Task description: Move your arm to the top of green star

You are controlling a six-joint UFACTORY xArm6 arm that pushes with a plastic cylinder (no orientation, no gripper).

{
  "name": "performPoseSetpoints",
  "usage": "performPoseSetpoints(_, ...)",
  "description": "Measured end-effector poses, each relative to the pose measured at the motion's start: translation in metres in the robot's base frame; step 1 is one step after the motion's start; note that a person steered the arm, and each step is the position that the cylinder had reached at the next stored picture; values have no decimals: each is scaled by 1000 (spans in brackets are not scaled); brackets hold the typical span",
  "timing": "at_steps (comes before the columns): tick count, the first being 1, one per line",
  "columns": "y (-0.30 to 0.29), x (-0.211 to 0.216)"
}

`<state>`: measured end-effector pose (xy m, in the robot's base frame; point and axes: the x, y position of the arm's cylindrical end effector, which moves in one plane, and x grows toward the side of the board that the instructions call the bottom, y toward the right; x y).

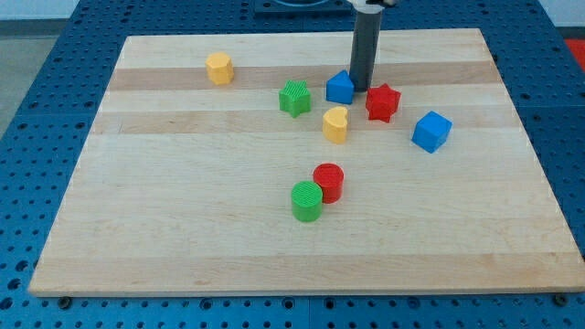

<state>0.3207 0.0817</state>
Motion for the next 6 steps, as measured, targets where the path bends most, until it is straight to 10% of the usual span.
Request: performPoseSetpoints(6, -93, -57)
